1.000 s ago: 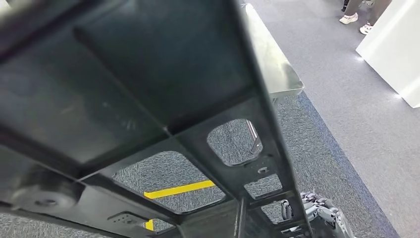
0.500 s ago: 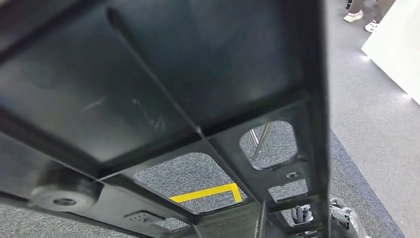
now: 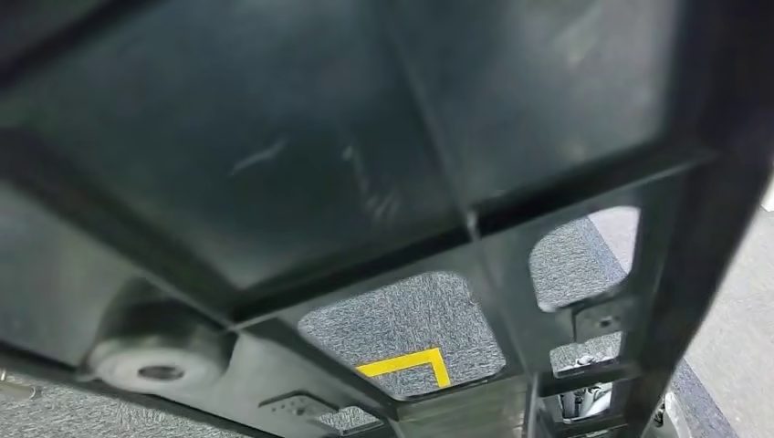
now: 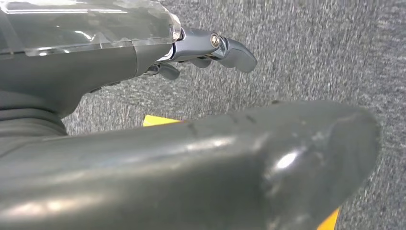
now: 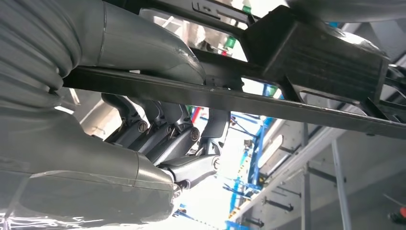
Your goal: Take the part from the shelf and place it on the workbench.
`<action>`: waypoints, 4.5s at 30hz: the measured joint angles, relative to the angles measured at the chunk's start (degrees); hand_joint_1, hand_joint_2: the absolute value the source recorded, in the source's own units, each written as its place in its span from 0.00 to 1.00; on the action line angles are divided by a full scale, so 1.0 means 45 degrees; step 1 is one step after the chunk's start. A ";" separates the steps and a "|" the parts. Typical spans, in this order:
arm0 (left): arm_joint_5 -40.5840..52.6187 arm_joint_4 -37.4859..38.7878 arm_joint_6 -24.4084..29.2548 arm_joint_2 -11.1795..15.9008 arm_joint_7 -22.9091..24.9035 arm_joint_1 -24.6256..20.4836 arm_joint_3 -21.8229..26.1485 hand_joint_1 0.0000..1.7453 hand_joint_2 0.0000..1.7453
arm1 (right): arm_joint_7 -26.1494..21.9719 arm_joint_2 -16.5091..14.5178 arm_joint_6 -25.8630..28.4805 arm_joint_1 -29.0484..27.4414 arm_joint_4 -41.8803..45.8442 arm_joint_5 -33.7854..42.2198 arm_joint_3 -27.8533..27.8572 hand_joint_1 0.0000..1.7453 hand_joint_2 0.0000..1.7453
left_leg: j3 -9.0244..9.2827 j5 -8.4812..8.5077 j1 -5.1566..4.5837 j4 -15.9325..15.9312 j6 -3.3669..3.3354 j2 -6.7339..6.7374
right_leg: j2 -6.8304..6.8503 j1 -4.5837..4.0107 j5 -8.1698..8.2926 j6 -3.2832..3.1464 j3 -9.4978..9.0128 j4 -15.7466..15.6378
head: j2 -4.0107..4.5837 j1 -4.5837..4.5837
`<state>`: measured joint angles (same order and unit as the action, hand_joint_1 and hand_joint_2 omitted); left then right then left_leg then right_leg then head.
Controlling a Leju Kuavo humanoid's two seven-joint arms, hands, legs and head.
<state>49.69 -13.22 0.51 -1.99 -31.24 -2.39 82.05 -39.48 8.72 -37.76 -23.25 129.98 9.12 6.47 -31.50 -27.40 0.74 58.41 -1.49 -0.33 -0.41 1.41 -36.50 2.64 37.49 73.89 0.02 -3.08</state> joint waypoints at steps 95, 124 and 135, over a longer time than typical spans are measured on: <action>0.0077 -0.0092 -0.0636 0.0172 0.0391 -0.0631 0.0035 0.00 0.00 | 0.2136 -0.0194 1.1446 1.0434 -0.9961 -0.9658 -0.3308 0.97 1.00 | -0.0242 0.0403 -0.0053 -0.0172 0.0052 -0.0054 | 0.0059 -0.0154 0.1981 -0.0351 0.0113 -0.1562 | 0.0000 0.0010; 0.0295 -0.0092 -0.0410 0.0378 -0.0232 -0.0761 -0.0267 0.00 0.75 | 0.5104 -0.0030 1.6051 1.6322 -2.0617 -2.0147 -1.1015 0.24 0.25 | -0.0660 0.0900 -0.0011 -0.0195 0.0042 -0.0036 | 0.0229 -0.0162 0.0755 -0.0273 0.0146 -0.0259 | 0.0000 0.0010; 0.0403 -0.0087 0.0115 0.0374 -0.0276 -0.0767 -0.0307 0.00 0.00 | 0.5584 -0.0655 1.6405 1.6920 -2.2063 -2.0554 -1.1662 0.00 0.00 | -0.1603 -0.0059 0.0006 0.1561 0.0721 -0.0028 | 0.0511 -0.0260 0.2320 -0.0906 -0.1555 -0.3900 | 0.0000 0.0007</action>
<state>51.51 -13.62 1.03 -0.31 -32.48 -5.84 80.66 -14.35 5.77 36.06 52.89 30.69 -83.37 -46.01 -38.71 -27.66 0.76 65.43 1.76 -0.45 1.89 0.24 -26.06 -1.43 30.49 56.34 0.02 -3.05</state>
